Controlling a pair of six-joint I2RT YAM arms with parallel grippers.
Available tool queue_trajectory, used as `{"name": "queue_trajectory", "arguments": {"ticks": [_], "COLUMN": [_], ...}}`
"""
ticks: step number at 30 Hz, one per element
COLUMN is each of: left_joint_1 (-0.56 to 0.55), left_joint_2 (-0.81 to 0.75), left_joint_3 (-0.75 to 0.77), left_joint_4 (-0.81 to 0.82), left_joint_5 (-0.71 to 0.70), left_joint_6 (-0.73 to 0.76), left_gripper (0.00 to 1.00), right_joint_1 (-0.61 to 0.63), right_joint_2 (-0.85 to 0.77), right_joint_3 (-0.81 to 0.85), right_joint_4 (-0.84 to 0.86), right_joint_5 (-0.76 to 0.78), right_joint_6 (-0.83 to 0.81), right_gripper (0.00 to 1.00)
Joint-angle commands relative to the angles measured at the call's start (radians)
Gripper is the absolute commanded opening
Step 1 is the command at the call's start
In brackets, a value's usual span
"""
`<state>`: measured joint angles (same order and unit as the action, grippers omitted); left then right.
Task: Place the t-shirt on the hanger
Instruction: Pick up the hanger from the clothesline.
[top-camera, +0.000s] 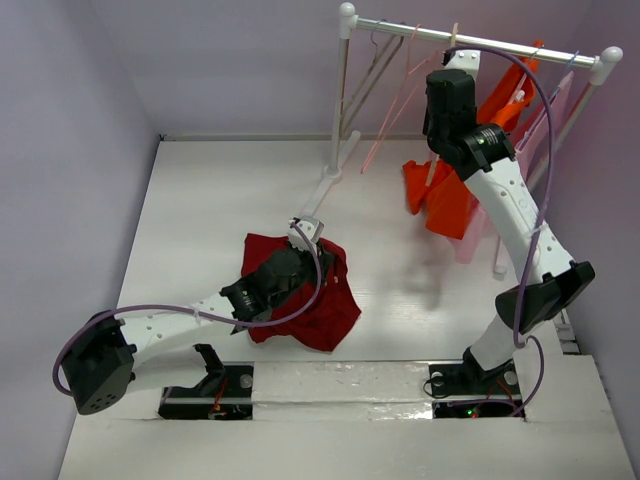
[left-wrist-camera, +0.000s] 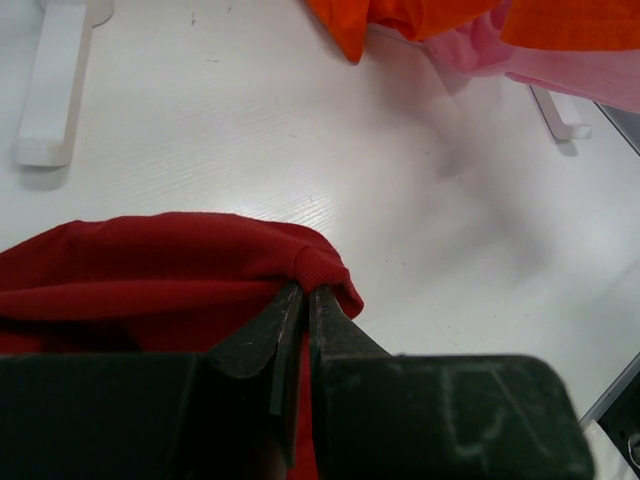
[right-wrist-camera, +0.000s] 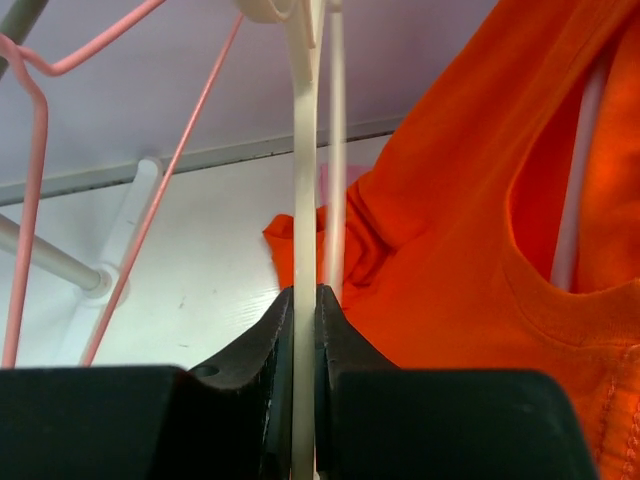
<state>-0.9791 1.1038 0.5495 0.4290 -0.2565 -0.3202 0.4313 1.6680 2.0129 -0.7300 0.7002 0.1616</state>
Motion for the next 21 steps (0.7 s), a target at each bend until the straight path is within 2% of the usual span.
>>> {"name": "queue_trajectory", "arguments": {"ticks": [1, 9, 21], "left_joint_1": [0.005, 0.005, 0.005], "left_joint_2": [-0.013, -0.005, 0.008], "left_joint_3": [-0.008, -0.010, -0.005], "left_joint_4": [0.059, 0.062, 0.066], "left_joint_5": [0.007, 0.002, -0.006], "left_joint_6": [0.007, 0.012, 0.012], "left_gripper": [0.00, 0.00, 0.00], "right_joint_1": [-0.005, -0.005, 0.029], "right_joint_2": [-0.028, -0.050, -0.243], "right_joint_3": [0.026, 0.092, -0.189], "right_joint_4": [0.040, 0.030, 0.104], "right_joint_5": [0.008, 0.005, -0.079], "right_joint_6": [-0.028, -0.060, -0.023], "right_gripper": [0.00, 0.00, 0.00]}}
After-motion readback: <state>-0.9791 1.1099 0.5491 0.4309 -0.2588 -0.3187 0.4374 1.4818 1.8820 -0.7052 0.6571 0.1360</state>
